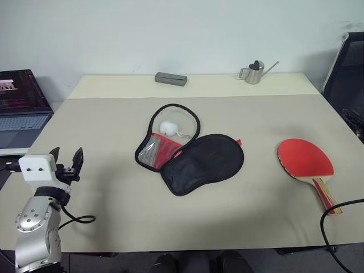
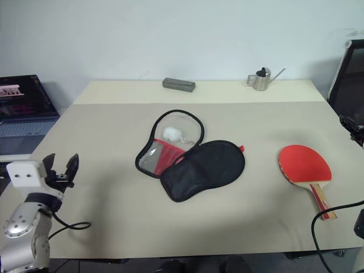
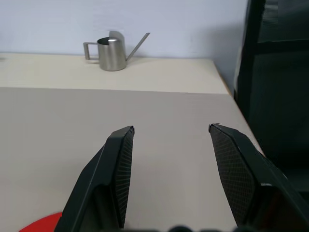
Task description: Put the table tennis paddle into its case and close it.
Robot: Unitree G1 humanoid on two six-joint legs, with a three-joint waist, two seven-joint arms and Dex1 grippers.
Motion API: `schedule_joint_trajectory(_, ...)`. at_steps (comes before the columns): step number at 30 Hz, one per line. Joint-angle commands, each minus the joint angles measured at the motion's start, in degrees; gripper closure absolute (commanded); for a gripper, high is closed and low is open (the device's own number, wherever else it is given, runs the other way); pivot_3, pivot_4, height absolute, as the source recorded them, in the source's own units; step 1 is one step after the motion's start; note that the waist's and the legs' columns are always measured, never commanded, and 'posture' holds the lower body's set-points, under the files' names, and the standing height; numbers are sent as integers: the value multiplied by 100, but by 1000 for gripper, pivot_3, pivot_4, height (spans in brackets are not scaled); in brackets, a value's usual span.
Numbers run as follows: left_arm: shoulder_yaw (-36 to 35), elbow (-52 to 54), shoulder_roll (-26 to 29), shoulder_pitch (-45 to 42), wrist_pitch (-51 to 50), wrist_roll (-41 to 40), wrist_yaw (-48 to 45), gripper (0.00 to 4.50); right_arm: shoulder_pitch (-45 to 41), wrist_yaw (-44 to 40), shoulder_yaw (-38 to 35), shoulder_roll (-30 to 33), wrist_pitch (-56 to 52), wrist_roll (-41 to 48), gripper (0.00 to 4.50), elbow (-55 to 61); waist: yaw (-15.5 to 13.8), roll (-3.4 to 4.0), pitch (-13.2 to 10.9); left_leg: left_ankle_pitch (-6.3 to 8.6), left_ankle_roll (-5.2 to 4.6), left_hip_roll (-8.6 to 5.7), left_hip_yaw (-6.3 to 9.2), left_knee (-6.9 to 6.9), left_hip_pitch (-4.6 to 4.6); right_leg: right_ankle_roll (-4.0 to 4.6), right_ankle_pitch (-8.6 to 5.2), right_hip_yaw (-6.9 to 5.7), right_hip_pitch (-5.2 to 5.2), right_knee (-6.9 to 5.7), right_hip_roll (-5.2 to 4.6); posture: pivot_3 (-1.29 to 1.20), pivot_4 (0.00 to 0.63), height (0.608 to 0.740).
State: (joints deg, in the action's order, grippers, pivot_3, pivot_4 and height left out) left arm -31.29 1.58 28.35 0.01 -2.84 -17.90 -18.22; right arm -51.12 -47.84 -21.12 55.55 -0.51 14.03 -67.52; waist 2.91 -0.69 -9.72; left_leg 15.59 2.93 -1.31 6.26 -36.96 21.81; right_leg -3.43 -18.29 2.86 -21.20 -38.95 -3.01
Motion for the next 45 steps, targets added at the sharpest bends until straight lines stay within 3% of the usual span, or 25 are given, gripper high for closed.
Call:
schedule_joint_trajectory(1, -444, -41, 244, -23, 298, -80, 10, 1509, 146, -351, 19, -70, -112, 111, 1786, 500, 0, 0, 0, 0, 0, 0, 0, 0, 0, 0, 0, 0, 0, 0, 0, 0, 150, 740)
schedule_joint_trajectory(6, -265, 113, 440, -159, 31, -272, -354, 1509, 570, -1058, 198, -229, -680, 264, 1786, 1303, -4, 0, 0, 0, 0, -2, 1, -1, 0, 0, 0, 0, 0, -2, -2, 0, 150, 740)
schedule_joint_trajectory(13, 147, -480, 1087, -791, -81, -474, -1444, 1509, 1836, -1562, 651, -517, -3034, 991, 1786, 4257, -33, 4, 0, 0, 0, 0, 14, -2, 5, 0, 0, -11, -5, -5, -1, 0, 150, 740)
schedule_joint_trajectory(18, 653, -698, 1268, -1248, -103, -469, -2116, 1509, 2301, -1285, 927, -853, -3650, 1196, 1786, 5622, -55, 4, 0, 0, 0, -1, 15, -5, 5, 0, 0, -13, -5, -6, -2, 0, 150, 740)
schedule_joint_trajectory(22, 958, -706, 1273, -1431, -261, -537, -2452, 1509, 2309, -897, 1093, -1299, -4033, 1336, 1786, 6126, -31, 4, 0, 0, 0, 2, 15, -3, 6, 0, 0, -12, -11, -8, -1, 0, 150, 740)
schedule_joint_trajectory(27, 1216, -508, 1315, -1448, -602, -720, -2946, 1509, 2393, -687, 1095, -1471, -4549, 1550, 199, 6433, -43, 3, 0, 0, 0, -1, 17, -3, 11, 0, 0, -13, -13, -5, -2, 0, 150, 740)
schedule_joint_trajectory(28, 1265, -455, 1335, -1475, -730, -806, -3066, 1509, 2426, -627, 1107, -1474, -4650, 1571, 55, 6489, -48, 3, 0, 0, 0, -1, 18, -3, 12, 0, 0, -14, -13, -4, -2, 0, 150, 740)
schedule_joint_trajectory(38, 1703, 83, 1570, -1673, -1676, -1406, -4160, 1509, 2507, 20, 932, -1602, -6075, 2171, 55, 6896, -41, 4, 0, 0, 0, 1, 20, -2, 12, 0, 0, -16, -14, -6, 0, 0, 150, 740)
schedule_joint_trajectory(45, 1698, 32, 1623, -1999, -1978, -1520, -4360, 1509, 2710, 0, 1053, -1470, -6894, 2675, 55, 7397, -41, 3, 0, 0, -1, 0, 23, -3, 13, 0, 0, -19, -13, -5, 1, 0, 150, 740)
